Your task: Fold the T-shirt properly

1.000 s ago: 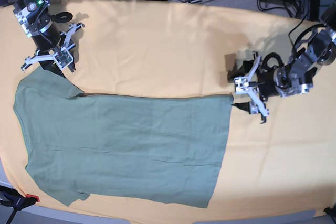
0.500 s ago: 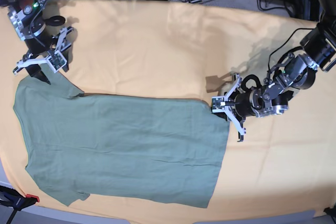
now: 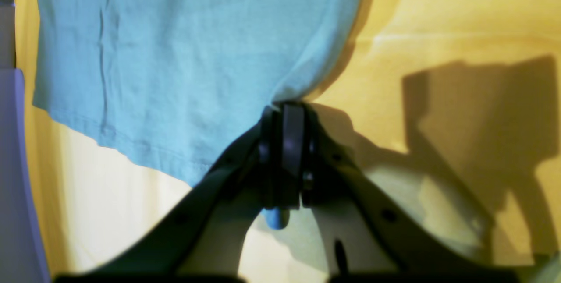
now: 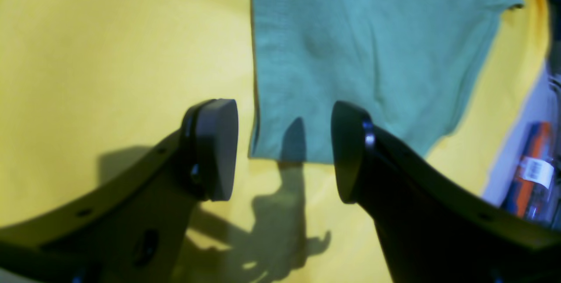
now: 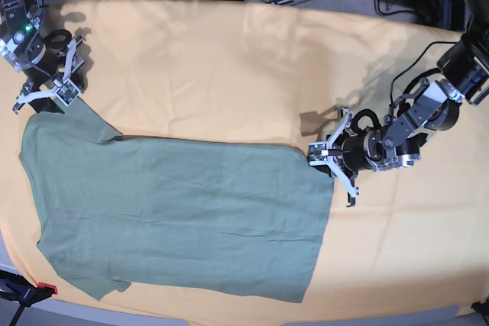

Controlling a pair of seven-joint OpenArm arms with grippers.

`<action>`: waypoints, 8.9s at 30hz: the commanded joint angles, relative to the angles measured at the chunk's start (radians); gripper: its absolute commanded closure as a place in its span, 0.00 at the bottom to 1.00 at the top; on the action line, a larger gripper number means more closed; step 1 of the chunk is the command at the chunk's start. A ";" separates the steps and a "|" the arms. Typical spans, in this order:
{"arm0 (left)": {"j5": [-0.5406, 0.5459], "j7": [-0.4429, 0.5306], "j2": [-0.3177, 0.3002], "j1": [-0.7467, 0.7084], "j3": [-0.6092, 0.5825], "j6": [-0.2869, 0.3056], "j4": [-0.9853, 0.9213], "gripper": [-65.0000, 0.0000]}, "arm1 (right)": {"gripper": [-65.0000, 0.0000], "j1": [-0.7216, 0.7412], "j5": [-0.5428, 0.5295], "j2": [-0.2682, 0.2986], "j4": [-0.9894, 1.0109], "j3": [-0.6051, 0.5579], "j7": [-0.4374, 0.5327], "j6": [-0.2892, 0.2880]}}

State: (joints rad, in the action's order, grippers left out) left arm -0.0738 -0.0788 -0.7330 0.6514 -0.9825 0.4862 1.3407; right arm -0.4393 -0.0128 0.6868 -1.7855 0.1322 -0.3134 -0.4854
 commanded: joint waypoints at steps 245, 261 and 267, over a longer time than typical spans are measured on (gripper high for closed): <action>0.188 -0.314 -0.381 -0.056 0.006 -0.025 0.551 0.40 | 0.54 -0.184 -0.155 0.150 -0.066 0.167 -0.178 -0.210; 0.188 -0.311 -0.380 -0.056 0.006 -0.025 0.552 0.40 | 0.58 -0.182 -0.151 0.156 -0.031 0.167 -0.124 -0.178; 0.188 -0.311 -0.381 -0.056 0.006 -0.025 0.552 0.40 | 0.50 -0.182 -0.187 0.156 -0.030 0.167 -0.126 -0.129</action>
State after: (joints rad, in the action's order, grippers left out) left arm 0.1089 -0.4004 -1.0977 0.5766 -0.9882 0.4725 1.8816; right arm -0.6262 -0.1982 0.8173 -1.8061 0.2867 -0.4511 -0.6174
